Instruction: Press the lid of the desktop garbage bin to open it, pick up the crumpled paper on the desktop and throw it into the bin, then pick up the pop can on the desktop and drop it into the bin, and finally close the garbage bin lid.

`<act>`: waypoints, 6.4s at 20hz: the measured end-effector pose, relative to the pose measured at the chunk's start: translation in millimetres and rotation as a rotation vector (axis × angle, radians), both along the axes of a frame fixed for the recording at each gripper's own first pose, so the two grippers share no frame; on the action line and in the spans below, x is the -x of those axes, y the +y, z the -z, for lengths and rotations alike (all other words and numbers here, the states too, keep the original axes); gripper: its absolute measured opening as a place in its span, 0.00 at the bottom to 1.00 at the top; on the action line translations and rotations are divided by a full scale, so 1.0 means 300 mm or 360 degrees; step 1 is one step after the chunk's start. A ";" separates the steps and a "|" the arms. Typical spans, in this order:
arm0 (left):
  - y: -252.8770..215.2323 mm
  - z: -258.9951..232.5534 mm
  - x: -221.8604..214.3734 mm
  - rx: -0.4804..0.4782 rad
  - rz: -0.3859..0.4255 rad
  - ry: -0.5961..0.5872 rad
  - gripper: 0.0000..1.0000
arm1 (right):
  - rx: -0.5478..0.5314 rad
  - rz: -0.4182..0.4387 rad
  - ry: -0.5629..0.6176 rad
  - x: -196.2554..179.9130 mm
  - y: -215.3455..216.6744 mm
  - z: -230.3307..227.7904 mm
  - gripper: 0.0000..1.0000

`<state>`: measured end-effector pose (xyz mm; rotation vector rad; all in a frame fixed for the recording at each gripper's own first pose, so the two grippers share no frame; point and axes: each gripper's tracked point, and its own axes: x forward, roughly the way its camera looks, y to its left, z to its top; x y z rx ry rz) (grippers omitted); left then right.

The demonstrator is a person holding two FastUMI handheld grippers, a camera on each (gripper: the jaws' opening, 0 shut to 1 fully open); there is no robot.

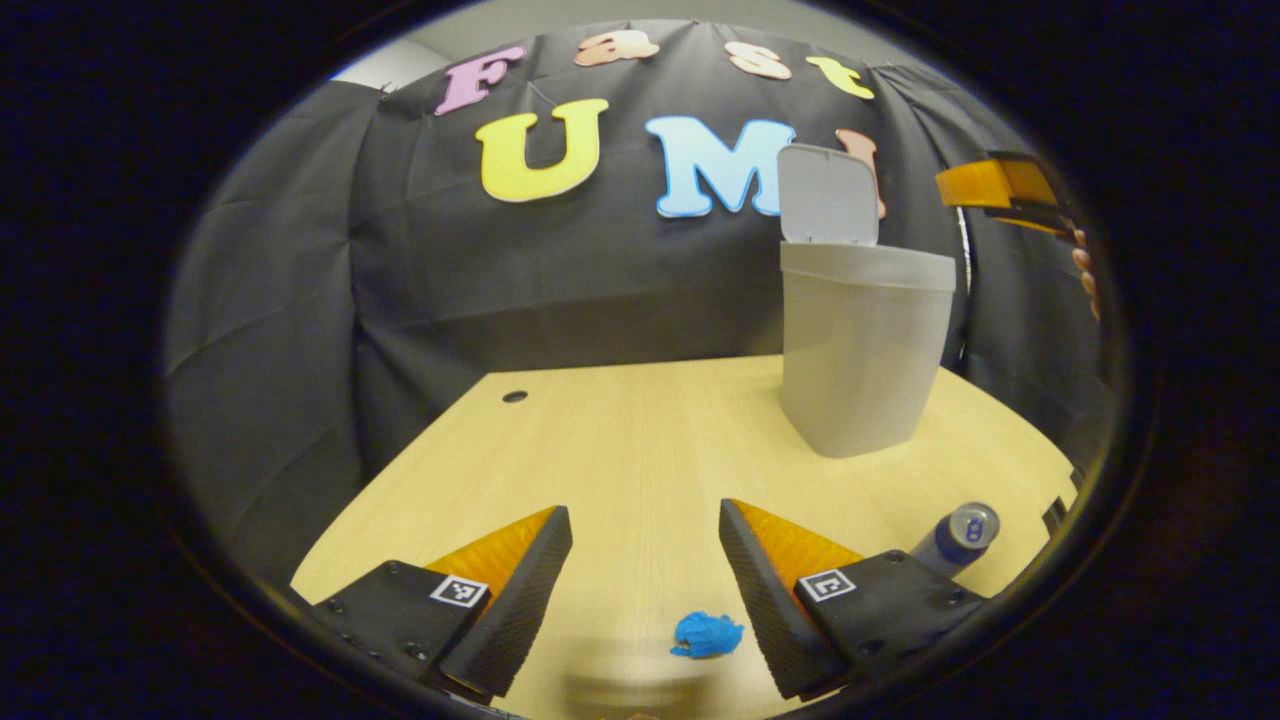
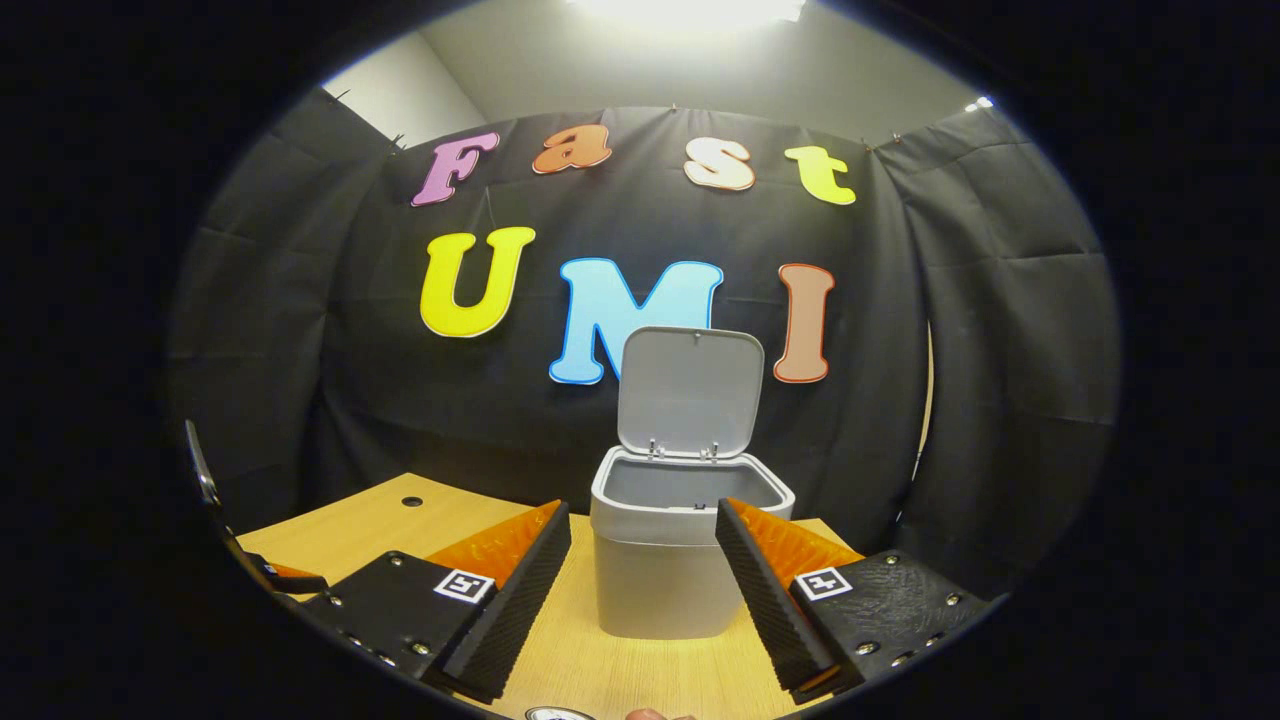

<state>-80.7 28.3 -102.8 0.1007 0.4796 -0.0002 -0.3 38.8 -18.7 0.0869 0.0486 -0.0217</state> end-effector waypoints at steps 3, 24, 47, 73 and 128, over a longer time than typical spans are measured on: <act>-0.014 0.042 0.064 -0.0002 0.0087 0.0154 0.99 | -0.0005 -0.0036 0.0027 -0.010 0.026 0.015 0.94; -0.038 0.165 0.216 -0.0022 0.0239 0.0682 0.70 | -0.0101 0.0014 0.0134 -0.007 -0.033 0.084 0.94; -0.066 -0.090 0.009 -0.0137 0.0283 0.0340 0.19 | -0.0174 0.0186 0.0102 0.030 -0.211 0.105 0.94; -0.450 -1.034 -0.509 0.0266 0.0461 -0.0644 0.19 | -0.0109 0.0306 0.0143 0.099 -0.348 0.146 0.94; -0.468 -0.981 -0.527 0.0339 0.0428 -0.0710 0.95 | -0.0010 0.0084 0.0178 0.149 -0.176 0.185 0.94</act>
